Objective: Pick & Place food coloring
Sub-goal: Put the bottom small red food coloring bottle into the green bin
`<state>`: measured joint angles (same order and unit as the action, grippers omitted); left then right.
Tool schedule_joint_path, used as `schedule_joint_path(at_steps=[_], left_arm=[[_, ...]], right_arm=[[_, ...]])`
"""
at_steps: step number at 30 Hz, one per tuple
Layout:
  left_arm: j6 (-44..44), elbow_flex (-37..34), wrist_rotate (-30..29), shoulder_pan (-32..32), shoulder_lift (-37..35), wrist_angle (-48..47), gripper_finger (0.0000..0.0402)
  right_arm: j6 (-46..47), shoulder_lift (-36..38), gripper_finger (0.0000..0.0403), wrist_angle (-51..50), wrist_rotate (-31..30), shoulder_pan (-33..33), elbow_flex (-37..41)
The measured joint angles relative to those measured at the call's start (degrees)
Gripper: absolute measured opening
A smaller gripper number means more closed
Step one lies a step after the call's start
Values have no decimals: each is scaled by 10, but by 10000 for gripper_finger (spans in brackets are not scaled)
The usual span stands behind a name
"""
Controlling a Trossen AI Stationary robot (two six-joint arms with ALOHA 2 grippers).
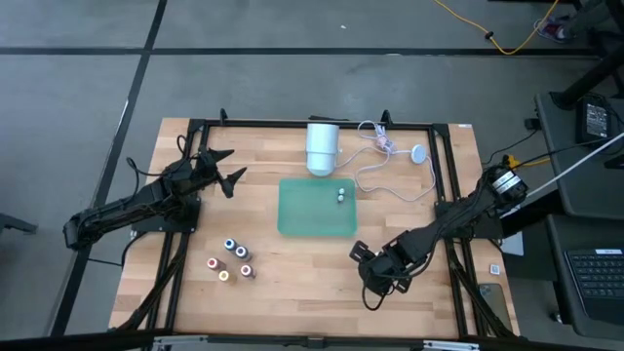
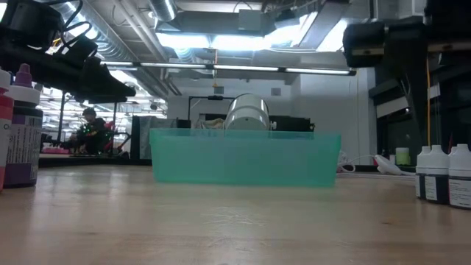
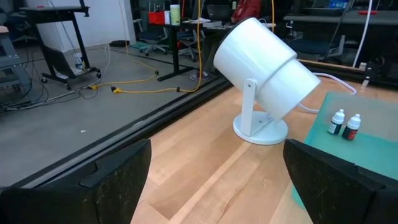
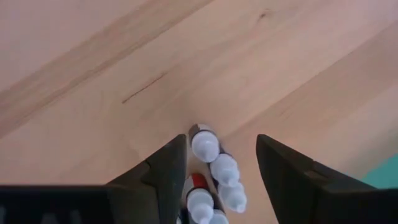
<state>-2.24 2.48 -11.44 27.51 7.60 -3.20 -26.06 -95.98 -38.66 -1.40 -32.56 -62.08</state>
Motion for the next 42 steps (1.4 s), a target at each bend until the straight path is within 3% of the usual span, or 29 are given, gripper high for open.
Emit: schedule_joint_path(at_steps=[16,27,42], left_arm=[[0,0,0,0,0,0,361],[0,0,0,0,0,0,361],[0,0,0,0,0,0,361]], right_arm=[[0,-18,192,37,1,0,43],[4,-18,115,44,21,0,43],[6,-18,70,30,12,0,9]])
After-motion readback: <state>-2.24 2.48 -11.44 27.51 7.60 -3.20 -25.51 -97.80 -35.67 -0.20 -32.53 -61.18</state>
